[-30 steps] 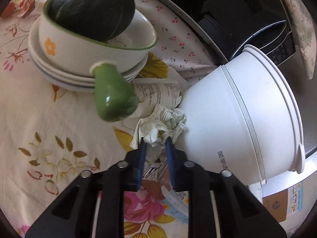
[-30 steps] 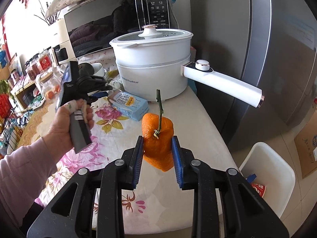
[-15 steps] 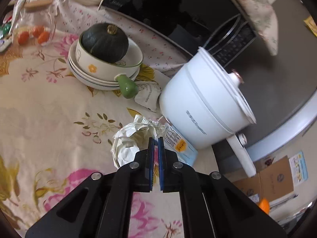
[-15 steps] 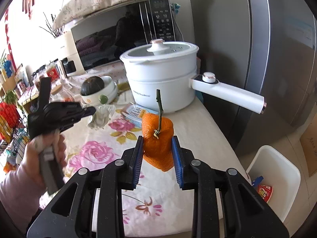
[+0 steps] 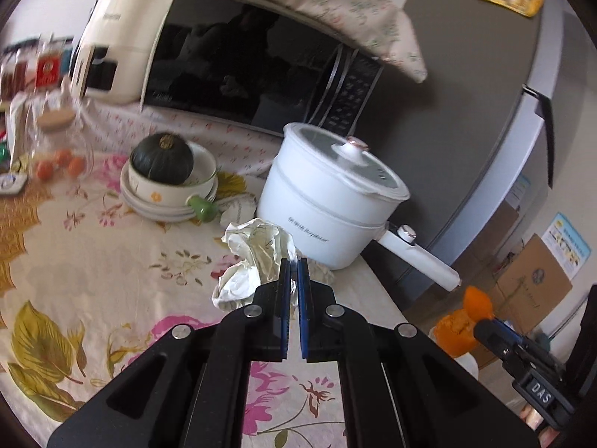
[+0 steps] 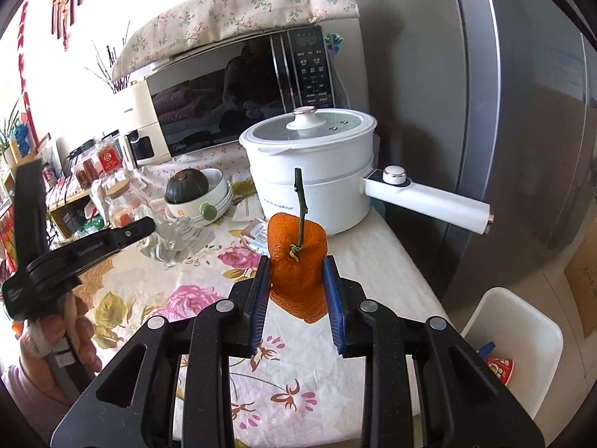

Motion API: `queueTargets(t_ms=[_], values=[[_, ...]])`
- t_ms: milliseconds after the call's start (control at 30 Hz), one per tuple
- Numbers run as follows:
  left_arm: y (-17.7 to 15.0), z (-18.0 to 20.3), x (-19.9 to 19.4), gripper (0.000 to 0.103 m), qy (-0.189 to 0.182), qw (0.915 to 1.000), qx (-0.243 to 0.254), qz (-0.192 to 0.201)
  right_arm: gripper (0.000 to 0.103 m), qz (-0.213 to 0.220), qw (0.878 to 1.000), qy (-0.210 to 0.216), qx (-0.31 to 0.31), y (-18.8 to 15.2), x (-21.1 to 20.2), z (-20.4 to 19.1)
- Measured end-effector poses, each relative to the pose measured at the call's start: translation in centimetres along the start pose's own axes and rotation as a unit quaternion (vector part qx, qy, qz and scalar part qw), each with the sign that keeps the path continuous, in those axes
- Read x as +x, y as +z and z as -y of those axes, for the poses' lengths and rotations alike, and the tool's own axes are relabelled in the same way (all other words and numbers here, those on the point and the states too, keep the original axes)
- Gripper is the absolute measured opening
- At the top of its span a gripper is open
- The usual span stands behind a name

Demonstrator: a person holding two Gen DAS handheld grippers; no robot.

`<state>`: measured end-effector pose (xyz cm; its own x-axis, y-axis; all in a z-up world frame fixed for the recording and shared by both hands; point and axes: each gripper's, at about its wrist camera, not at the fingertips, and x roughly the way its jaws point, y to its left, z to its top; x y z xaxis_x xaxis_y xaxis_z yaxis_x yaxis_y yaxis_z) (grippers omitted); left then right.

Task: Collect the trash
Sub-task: 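Carry the pepper and tissue to the white bin and open both tools over it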

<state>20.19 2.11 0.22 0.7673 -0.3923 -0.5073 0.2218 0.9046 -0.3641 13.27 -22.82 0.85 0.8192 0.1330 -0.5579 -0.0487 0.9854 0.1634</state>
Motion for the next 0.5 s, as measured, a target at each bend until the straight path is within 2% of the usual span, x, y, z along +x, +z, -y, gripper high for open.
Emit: queueTargets(t_ms=[300, 500], values=[[-0.4, 5.1, -1.3, 0.004, -0.031, 0.9972, 0.061, 0.031, 0.026, 0.012, 1.0, -0.021, 0.009, 0.0, -1.0, 1.8], [-0.8, 7.8, -1.5, 0.004, -0.059, 0.9943, 0.08, 0.04, 0.026, 0.017, 0.999, -0.042, 0.018, 0.0, -1.8, 3.5]])
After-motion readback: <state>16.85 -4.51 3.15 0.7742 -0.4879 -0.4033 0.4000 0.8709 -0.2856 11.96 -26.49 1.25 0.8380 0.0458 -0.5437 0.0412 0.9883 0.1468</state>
